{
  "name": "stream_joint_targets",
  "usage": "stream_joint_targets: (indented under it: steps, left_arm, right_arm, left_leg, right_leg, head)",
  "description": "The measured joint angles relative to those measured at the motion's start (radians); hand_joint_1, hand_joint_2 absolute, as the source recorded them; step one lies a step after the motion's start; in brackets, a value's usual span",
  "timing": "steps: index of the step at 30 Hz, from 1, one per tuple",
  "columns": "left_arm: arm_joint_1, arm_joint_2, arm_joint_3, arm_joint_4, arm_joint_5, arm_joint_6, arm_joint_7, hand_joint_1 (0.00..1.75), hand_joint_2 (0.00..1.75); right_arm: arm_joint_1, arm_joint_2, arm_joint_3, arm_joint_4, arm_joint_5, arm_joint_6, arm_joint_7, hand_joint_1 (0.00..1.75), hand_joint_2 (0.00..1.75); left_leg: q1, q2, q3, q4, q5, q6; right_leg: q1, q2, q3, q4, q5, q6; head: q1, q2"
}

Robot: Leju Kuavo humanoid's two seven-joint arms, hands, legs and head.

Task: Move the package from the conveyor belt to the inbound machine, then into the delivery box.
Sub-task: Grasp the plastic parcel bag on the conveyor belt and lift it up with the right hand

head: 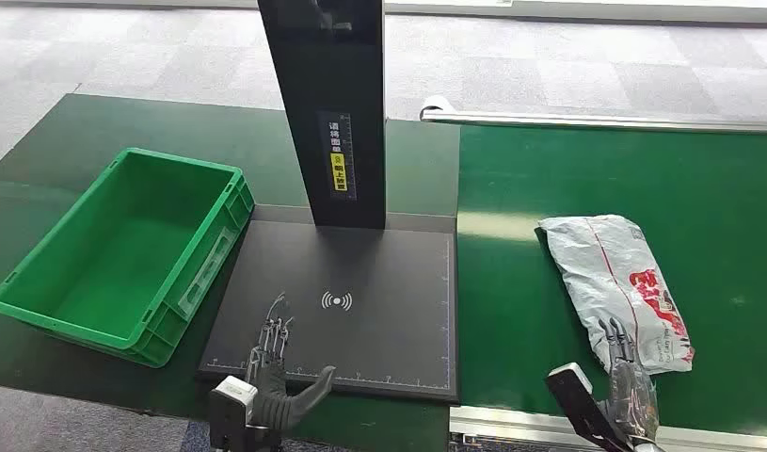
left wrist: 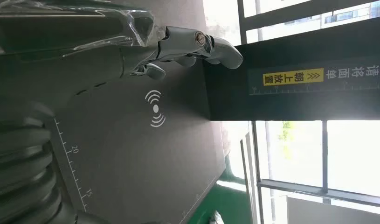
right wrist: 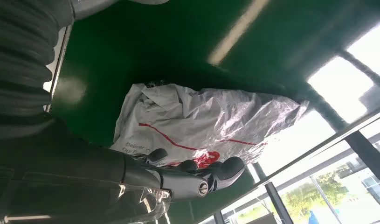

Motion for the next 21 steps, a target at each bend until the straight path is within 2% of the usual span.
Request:
stream_joint_targets:
  steps: [7, 17, 21]
  left_arm:
    - [-0.006, 0.007, -0.017, 0.004, 0.018, 0.002, -0.001, 0.00, 1.75]
    - [-0.031, 0.009, -0.044, 0.026, 0.031, 0.000, -0.005, 0.00, 1.75]
    - [-0.045, 0.009, -0.049, 0.037, 0.032, -0.002, -0.008, 0.00, 1.75]
  right_arm:
    - [-0.060, -0.010, 0.002, 0.113, 0.105, -0.038, 0.042, 0.00, 1.75]
    - [-0.212, -0.021, 0.106, 0.296, 0.159, -0.074, 0.060, 0.00, 1.75]
    - [-0.291, -0.029, 0.142, 0.387, 0.227, -0.107, 0.096, 0.00, 1.75]
  left_leg:
    - [0.000, 0.001, 0.000, 0.000, 0.000, 0.000]
    - [0.000, 0.001, 0.000, 0.000, 0.000, 0.000]
    - [0.000, 0.001, 0.000, 0.000, 0.000, 0.000]
  right_leg:
    - [0.000, 0.000, 0.000, 0.000, 0.000, 0.000]
    - [0.000, 0.001, 0.000, 0.000, 0.000, 0.000]
    - [0.000, 0.001, 0.000, 0.000, 0.000, 0.000]
  head:
    - [0.000, 0.000]
    - [0.000, 0.000]
    - [0.000, 0.000]
